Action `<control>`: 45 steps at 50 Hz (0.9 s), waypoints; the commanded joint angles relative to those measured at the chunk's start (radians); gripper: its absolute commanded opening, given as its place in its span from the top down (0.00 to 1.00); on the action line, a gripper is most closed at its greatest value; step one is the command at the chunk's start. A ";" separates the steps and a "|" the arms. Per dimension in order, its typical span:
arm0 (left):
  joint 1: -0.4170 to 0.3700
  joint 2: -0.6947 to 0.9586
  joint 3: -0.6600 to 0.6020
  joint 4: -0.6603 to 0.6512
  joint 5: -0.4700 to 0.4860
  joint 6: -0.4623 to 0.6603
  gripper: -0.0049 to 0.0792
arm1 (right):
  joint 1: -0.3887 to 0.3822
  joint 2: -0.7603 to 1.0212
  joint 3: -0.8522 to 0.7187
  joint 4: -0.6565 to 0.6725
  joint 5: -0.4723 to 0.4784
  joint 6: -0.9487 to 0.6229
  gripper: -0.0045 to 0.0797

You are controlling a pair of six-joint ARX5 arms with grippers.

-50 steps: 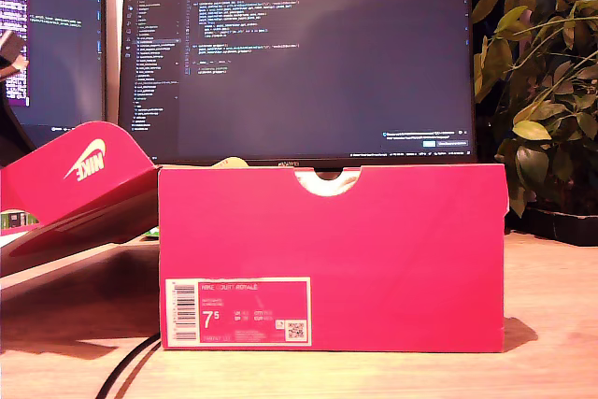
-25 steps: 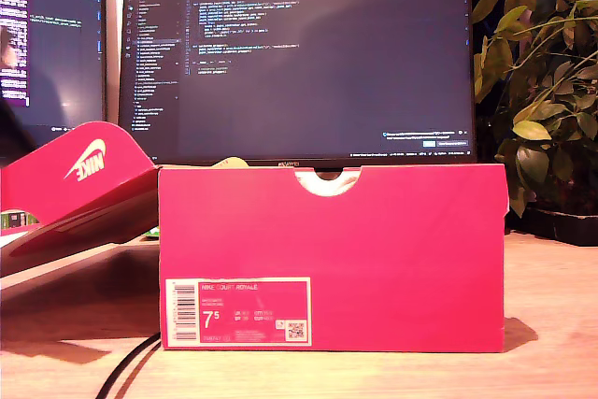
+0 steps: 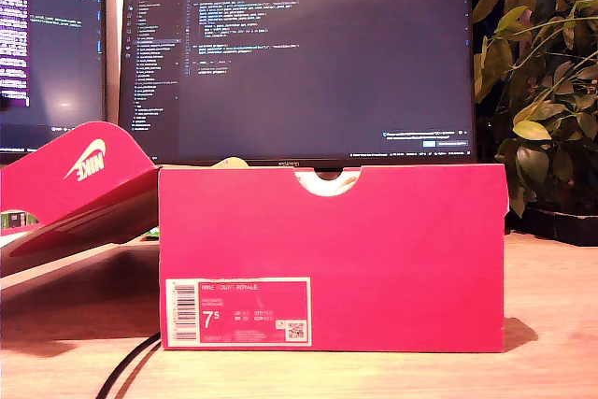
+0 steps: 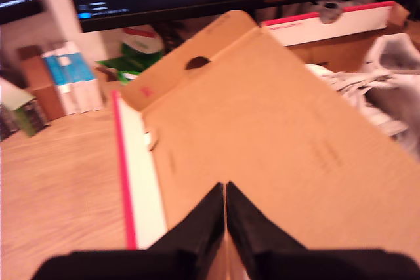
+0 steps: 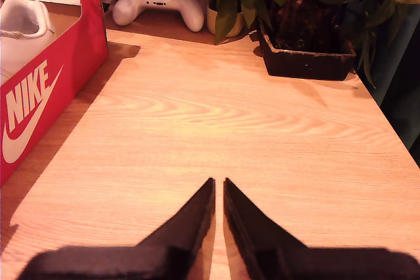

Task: Pack the white shoes by picking the first shoe and placing it inside the red shoebox, left side, then picking and rotating the second shoe and placing it in the shoebox

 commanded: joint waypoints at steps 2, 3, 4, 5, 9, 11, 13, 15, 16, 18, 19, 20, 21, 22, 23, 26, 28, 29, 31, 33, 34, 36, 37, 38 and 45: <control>0.015 -0.037 -0.072 0.027 0.004 0.008 0.96 | -0.009 -0.006 -0.021 0.005 0.000 -0.005 0.96; 0.018 -0.048 -0.083 0.032 0.004 0.007 0.96 | -0.009 -0.006 -0.021 0.005 0.000 -0.005 0.96; 0.021 -0.057 -0.093 0.037 0.004 0.007 0.96 | -0.009 -0.006 -0.021 0.005 0.000 -0.006 0.96; 0.024 -0.066 -0.101 0.041 0.004 0.008 0.96 | -0.009 -0.006 -0.021 0.005 0.000 -0.006 0.96; 0.042 -0.101 -0.129 0.042 0.004 0.008 0.96 | -0.009 -0.006 -0.021 0.005 -0.001 -0.005 0.96; 0.053 -0.118 -0.141 0.044 0.003 0.008 0.96 | -0.009 -0.006 -0.021 0.005 0.000 -0.006 0.96; 0.066 -0.134 -0.155 0.050 0.003 0.008 0.96 | -0.009 -0.006 -0.021 0.005 0.000 -0.005 0.96; 0.079 -0.150 -0.169 0.051 0.003 0.008 0.96 | -0.009 -0.006 -0.021 0.005 0.000 -0.005 0.96; 0.086 -0.158 -0.174 0.050 0.003 0.008 0.96 | -0.009 -0.006 -0.021 0.005 0.000 -0.006 0.96; 0.096 -0.172 -0.184 0.049 0.003 0.008 0.96 | -0.009 -0.006 -0.021 0.005 0.000 -0.005 0.96; 0.100 -0.177 -0.188 0.049 0.003 0.008 0.96 | -0.009 -0.006 -0.021 0.005 0.000 -0.005 0.96; 0.105 -0.185 -0.192 0.049 0.003 0.008 0.96 | -0.009 -0.006 -0.021 0.005 0.000 -0.006 0.96; 0.109 -0.192 -0.195 0.049 0.003 0.008 0.96 | -0.009 -0.006 -0.021 0.005 0.000 -0.005 0.96; 0.114 -0.198 -0.198 0.050 0.003 0.008 0.96 | -0.009 -0.006 -0.021 0.005 -0.001 -0.005 0.96; 0.118 -0.204 -0.201 0.049 0.003 0.008 0.96 | -0.009 -0.006 -0.021 0.005 0.000 -0.006 0.96; 0.134 -0.222 -0.211 0.050 0.003 0.008 0.96 | -0.009 -0.006 -0.021 0.005 0.000 -0.005 0.96; 0.146 -0.233 -0.219 0.050 0.003 0.008 0.96 | -0.009 -0.006 -0.021 0.005 0.000 -0.006 0.96; 0.152 -0.239 -0.222 0.049 0.003 0.008 0.96 | -0.009 -0.006 -0.021 0.005 0.000 -0.006 0.96; 0.164 -0.250 -0.232 0.050 0.003 0.008 0.96 | -0.009 -0.006 -0.021 0.005 0.000 -0.005 0.96; 0.174 -0.262 -0.240 0.048 0.003 0.008 0.96 | -0.009 -0.006 -0.021 0.005 0.000 -0.006 0.96; 0.179 -0.268 -0.244 0.048 0.003 0.008 0.96 | -0.009 -0.006 -0.021 0.005 0.000 -0.006 0.96; 0.187 -0.281 -0.249 0.048 0.003 0.008 0.96 | -0.009 -0.006 -0.021 0.005 0.000 -0.006 0.96; 0.191 -0.288 -0.251 0.047 0.003 0.008 0.96 | -0.009 -0.006 -0.021 0.005 -0.001 -0.006 0.96; 0.195 -0.294 -0.252 0.043 0.003 0.008 0.96 | -0.009 -0.006 -0.021 0.005 -0.001 -0.006 0.96; 0.227 -0.333 -0.253 0.013 0.003 0.009 0.96 | -0.009 -0.006 -0.021 0.005 0.000 -0.005 0.96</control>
